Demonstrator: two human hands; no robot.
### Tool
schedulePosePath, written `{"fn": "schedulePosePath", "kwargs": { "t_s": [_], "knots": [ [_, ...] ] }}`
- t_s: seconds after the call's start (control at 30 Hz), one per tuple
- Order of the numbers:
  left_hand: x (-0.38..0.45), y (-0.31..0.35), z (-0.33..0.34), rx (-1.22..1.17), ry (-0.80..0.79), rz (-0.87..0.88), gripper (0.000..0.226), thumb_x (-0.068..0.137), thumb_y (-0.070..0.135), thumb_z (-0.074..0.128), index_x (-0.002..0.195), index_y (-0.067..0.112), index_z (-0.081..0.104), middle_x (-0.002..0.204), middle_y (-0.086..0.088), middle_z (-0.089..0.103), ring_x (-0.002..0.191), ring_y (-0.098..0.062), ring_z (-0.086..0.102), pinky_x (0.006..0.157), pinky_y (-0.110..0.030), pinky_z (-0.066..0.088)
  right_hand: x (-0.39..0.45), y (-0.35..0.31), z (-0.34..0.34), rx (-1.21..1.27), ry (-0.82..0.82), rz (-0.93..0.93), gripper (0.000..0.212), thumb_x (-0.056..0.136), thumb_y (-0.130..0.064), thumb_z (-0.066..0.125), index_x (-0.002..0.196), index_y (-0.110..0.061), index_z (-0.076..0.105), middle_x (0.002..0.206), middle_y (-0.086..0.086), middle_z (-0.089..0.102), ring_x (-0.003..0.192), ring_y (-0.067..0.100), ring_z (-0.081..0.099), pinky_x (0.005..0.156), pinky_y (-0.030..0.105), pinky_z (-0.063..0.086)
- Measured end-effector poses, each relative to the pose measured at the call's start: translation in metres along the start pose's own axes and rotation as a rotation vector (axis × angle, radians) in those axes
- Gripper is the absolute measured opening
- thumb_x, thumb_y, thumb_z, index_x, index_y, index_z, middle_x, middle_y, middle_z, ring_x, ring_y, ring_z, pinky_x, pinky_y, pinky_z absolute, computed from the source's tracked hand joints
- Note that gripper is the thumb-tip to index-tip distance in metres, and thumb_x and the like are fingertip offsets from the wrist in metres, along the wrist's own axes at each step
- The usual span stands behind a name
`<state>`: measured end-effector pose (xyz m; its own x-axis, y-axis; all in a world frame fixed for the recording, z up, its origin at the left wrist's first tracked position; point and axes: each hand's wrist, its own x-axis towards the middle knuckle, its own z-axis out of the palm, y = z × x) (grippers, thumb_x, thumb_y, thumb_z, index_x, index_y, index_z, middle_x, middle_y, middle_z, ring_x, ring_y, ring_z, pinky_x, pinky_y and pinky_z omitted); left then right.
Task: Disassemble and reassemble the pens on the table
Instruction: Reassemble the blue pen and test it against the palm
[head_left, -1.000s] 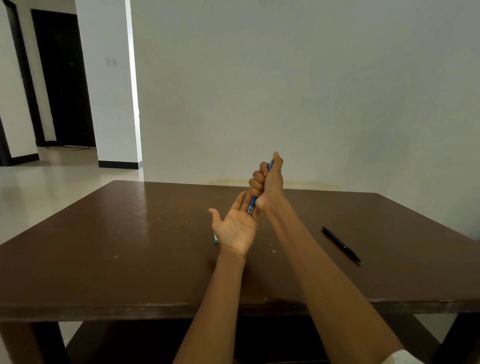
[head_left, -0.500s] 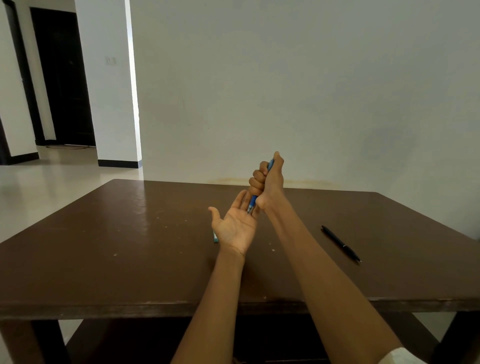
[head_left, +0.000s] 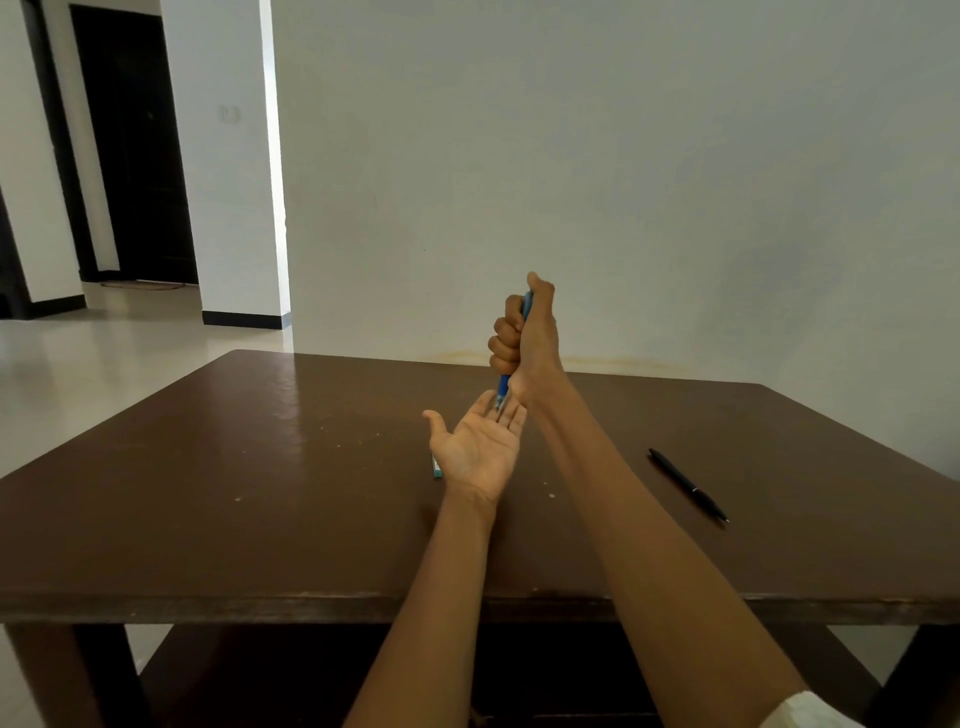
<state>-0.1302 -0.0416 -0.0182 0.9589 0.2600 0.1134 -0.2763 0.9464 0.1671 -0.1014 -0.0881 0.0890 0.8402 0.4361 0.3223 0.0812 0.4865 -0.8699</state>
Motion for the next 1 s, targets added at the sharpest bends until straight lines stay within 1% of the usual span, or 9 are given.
{"fn": "schedulePosePath", "kwargs": {
  "t_s": [0.07, 0.2, 0.37, 0.43, 0.5, 0.57, 0.67, 0.83, 1.0],
  "knots": [
    [0.0001, 0.0003, -0.0007, -0.006, -0.004, -0.004, 0.090, 0.088, 0.069, 0.020, 0.144, -0.002, 0.016, 0.146, -0.025, 0.031, 0.135, -0.037, 0.031, 0.112, -0.045, 0.023, -0.0009, 0.0042, -0.0023, 0.012, 0.000, 0.012, 0.054, 0.095, -0.049, 0.034, 0.049, -0.023, 0.021, 0.038, -0.009, 0.019, 0.033, 0.007, 0.012, 0.036, 0.012, 0.014],
    [-0.0004, -0.0004, -0.0005, -0.016, -0.013, 0.001, 0.090, 0.088, 0.069, 0.020, 0.145, -0.001, 0.016, 0.145, -0.024, 0.034, 0.134, -0.036, 0.033, 0.112, -0.044, 0.023, -0.0012, 0.0076, -0.0023, 0.038, -0.008, 0.009, 0.058, 0.094, -0.057, 0.033, 0.048, -0.023, 0.023, 0.037, -0.009, 0.020, 0.032, 0.006, 0.014, 0.035, 0.012, 0.015],
    [-0.0010, 0.0000, 0.0011, -0.025, -0.028, -0.001, 0.089, 0.088, 0.069, 0.020, 0.144, -0.001, 0.018, 0.142, -0.024, 0.037, 0.131, -0.036, 0.037, 0.110, -0.044, 0.027, 0.0011, 0.0077, -0.0021, 0.018, -0.008, 0.020, 0.057, 0.095, -0.052, 0.033, 0.046, -0.023, 0.024, 0.037, -0.009, 0.020, 0.032, 0.006, 0.014, 0.036, 0.011, 0.015],
    [-0.0010, -0.0002, 0.0008, -0.021, -0.041, 0.004, 0.089, 0.089, 0.068, 0.020, 0.144, -0.001, 0.018, 0.136, -0.024, 0.043, 0.130, -0.035, 0.038, 0.107, -0.043, 0.030, 0.0001, 0.0092, -0.0020, 0.021, -0.001, 0.017, 0.058, 0.093, -0.058, 0.033, 0.047, -0.023, 0.023, 0.037, -0.010, 0.020, 0.032, 0.006, 0.014, 0.035, 0.011, 0.015],
    [-0.0007, -0.0006, 0.0007, -0.019, -0.056, 0.011, 0.088, 0.089, 0.068, 0.020, 0.143, -0.001, 0.019, 0.125, -0.025, 0.050, 0.127, -0.036, 0.041, 0.105, -0.043, 0.031, 0.0000, 0.0097, -0.0015, 0.001, 0.010, 0.014, 0.059, 0.090, -0.063, 0.034, 0.048, -0.024, 0.022, 0.038, -0.010, 0.021, 0.032, 0.006, 0.014, 0.034, 0.012, 0.015],
    [-0.0002, -0.0005, 0.0006, -0.019, -0.065, 0.013, 0.088, 0.089, 0.068, 0.020, 0.142, -0.002, 0.021, 0.120, -0.025, 0.052, 0.118, -0.036, 0.048, 0.104, -0.043, 0.033, 0.0010, 0.0096, -0.0015, -0.014, 0.019, 0.015, 0.058, 0.093, -0.058, 0.036, 0.048, -0.024, 0.021, 0.038, -0.009, 0.020, 0.033, 0.006, 0.013, 0.034, 0.012, 0.015],
    [0.0003, -0.0008, -0.0001, -0.020, -0.075, 0.012, 0.089, 0.089, 0.068, 0.020, 0.142, -0.003, 0.023, 0.121, -0.025, 0.052, 0.112, -0.036, 0.051, 0.103, -0.043, 0.034, 0.0015, 0.0096, -0.0027, -0.009, 0.019, 0.017, 0.057, 0.094, -0.054, 0.035, 0.048, -0.024, 0.021, 0.038, -0.009, 0.019, 0.033, 0.007, 0.013, 0.035, 0.012, 0.015],
    [0.0008, -0.0014, -0.0004, -0.020, -0.071, 0.010, 0.089, 0.089, 0.068, 0.019, 0.142, -0.002, 0.022, 0.120, -0.025, 0.052, 0.110, -0.036, 0.052, 0.103, -0.043, 0.033, 0.0014, 0.0099, -0.0037, 0.016, 0.002, 0.007, 0.059, 0.091, -0.062, 0.035, 0.048, -0.023, 0.023, 0.038, -0.010, 0.021, 0.032, 0.006, 0.015, 0.034, 0.012, 0.017],
    [-0.0008, -0.0012, 0.0015, -0.009, -0.048, 0.010, 0.089, 0.089, 0.068, 0.020, 0.142, -0.003, 0.022, 0.126, -0.025, 0.049, 0.113, -0.035, 0.050, 0.103, -0.043, 0.034, 0.0021, 0.0108, -0.0052, 0.028, 0.009, 0.013, 0.058, 0.093, -0.057, 0.035, 0.047, -0.024, 0.022, 0.038, -0.009, 0.019, 0.032, 0.006, 0.013, 0.034, 0.012, 0.015]
  ]
}}
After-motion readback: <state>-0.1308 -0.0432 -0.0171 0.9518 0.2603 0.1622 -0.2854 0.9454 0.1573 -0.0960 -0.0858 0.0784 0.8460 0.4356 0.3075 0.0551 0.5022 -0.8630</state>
